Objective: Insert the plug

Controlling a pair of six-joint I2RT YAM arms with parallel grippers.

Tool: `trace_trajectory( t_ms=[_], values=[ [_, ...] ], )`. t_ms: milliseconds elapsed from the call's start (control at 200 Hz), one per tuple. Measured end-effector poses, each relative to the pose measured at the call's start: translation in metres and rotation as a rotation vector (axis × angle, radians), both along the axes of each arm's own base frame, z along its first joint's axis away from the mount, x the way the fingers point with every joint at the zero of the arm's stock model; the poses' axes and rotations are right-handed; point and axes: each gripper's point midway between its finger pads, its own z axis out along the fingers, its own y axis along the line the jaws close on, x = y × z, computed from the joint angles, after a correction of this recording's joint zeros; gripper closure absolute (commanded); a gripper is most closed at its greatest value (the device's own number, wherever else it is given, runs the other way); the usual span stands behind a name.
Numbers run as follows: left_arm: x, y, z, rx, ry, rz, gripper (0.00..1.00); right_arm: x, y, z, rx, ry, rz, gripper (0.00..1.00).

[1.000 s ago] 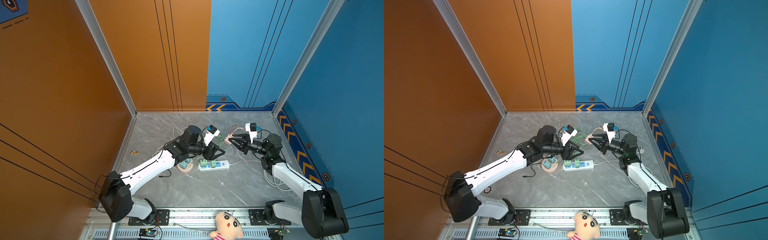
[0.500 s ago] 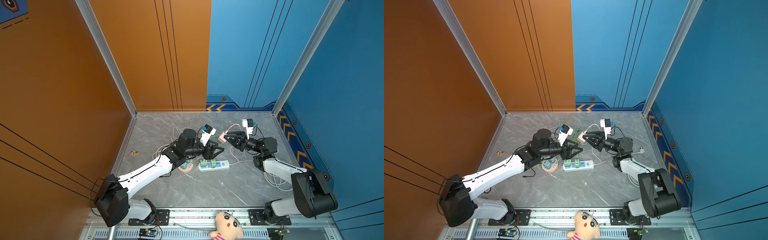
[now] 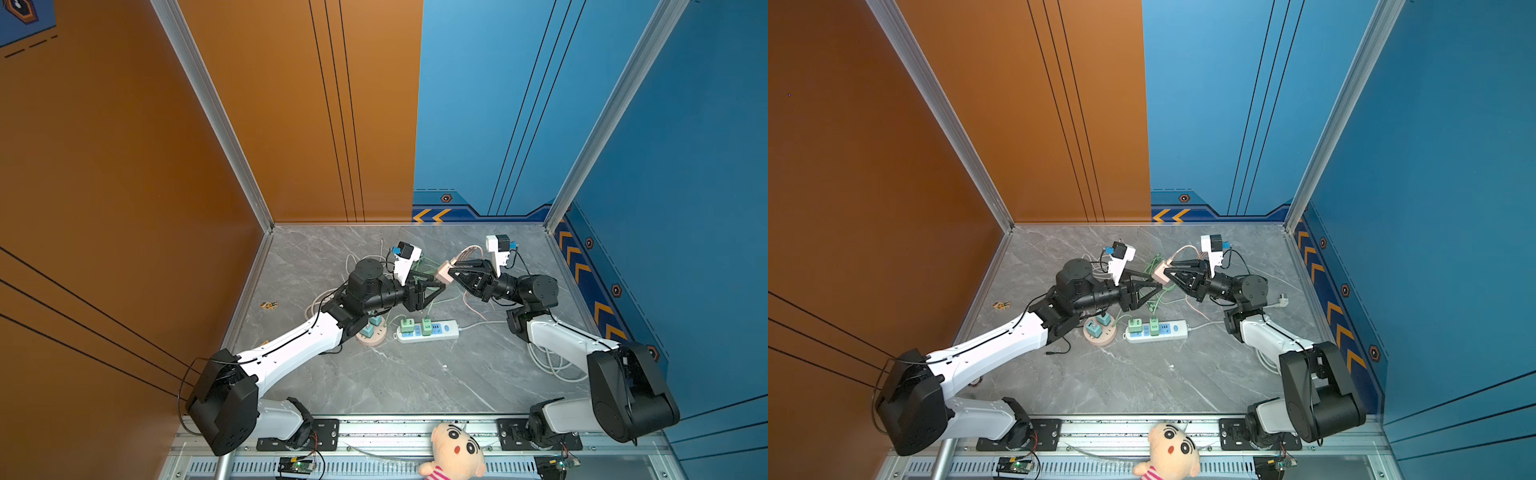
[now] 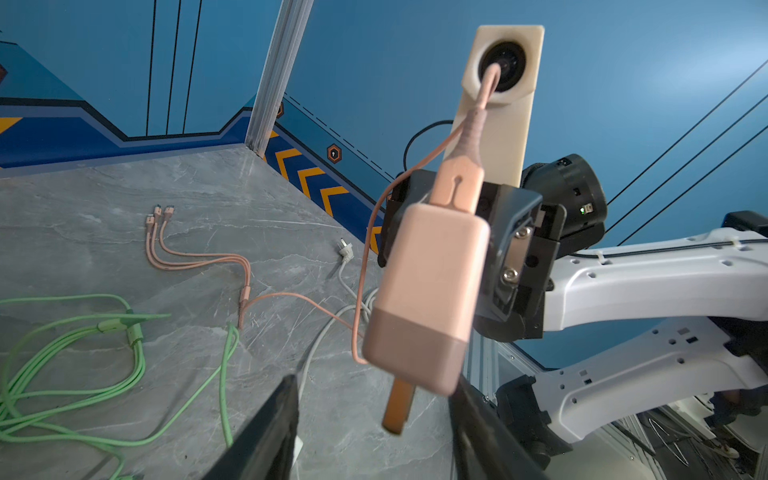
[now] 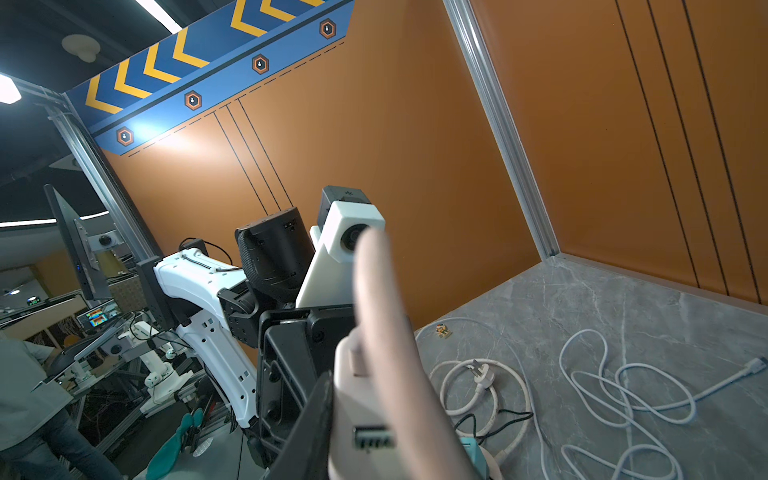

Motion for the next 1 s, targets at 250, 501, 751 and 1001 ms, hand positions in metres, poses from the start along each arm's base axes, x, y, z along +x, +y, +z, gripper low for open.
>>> trace_trajectory(
  t_ms=[250, 501, 751, 1001],
  values=[
    [-0.002, -0.006, 0.004, -0.016, -0.006, -0.02, 0.47, -0.003, 0.004, 0.0, 0.0, 0.0, 0.015, 1.0],
    [-0.003, -0.01, 0.009, -0.038, -0.017, -0.038, 0.55, -0.005, 0.007, -0.002, -0.004, 0.003, 0.027, 1.0],
    [-0.009, -0.011, 0.014, -0.056, -0.012, -0.067, 0.73, -0.007, 0.006, -0.001, -0.006, -0.008, 0.033, 1.0],
    [-0.01, -0.011, 0.016, -0.061, -0.014, -0.074, 0.88, -0.009, 0.006, 0.001, -0.006, -0.021, 0.043, 0.79]
  ],
)
